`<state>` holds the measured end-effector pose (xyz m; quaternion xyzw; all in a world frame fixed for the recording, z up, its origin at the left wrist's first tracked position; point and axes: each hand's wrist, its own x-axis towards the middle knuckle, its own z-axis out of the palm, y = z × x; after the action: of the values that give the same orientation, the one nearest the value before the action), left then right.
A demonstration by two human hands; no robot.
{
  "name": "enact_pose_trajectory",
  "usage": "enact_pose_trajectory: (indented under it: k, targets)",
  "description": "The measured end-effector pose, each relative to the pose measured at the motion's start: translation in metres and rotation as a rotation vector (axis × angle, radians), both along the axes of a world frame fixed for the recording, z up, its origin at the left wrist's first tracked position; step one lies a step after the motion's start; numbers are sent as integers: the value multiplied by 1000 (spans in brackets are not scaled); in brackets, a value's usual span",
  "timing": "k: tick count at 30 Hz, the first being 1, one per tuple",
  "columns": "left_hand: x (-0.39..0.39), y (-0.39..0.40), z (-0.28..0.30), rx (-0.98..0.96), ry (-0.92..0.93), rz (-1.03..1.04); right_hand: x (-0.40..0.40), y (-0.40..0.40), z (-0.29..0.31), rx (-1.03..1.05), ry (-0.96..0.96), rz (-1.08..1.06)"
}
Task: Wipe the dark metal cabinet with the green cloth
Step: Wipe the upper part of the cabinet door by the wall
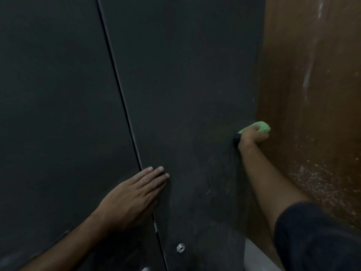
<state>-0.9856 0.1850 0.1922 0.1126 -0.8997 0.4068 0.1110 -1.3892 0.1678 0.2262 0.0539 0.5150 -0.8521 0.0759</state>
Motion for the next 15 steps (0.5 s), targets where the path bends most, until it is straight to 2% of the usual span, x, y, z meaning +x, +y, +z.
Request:
enact_pose_trajectory:
  k: [2, 4, 6, 7, 8, 10, 11, 12, 15]
  targets:
    - [0, 1, 1, 1, -14, 5, -18, 0, 27, 3, 30, 54]
    - [1, 1, 1, 0, -13, 9, 4, -4, 40, -29, 243, 26]
    - [1, 2, 2, -1, -16, 15, 31, -9, 19, -21, 418, 10]
    - [1, 3, 3, 6, -20, 20, 39, -9, 5, -23, 442, 11]
    - [1, 4, 4, 9, -22, 25, 37, -5, -1, -41, 379, -13]
    - [1, 4, 5, -1, -27, 34, 8, 0, 20, -50, 118, 21]
    - [1, 5, 5, -4, -29, 37, -7, 2, 36, -32, 68, 57]
    - [0, 5, 4, 0, -28, 37, -17, 2, 55, -17, 97, 87]
    - [1, 3, 3, 5, -23, 27, 7, -4, 79, -34, 399, 53]
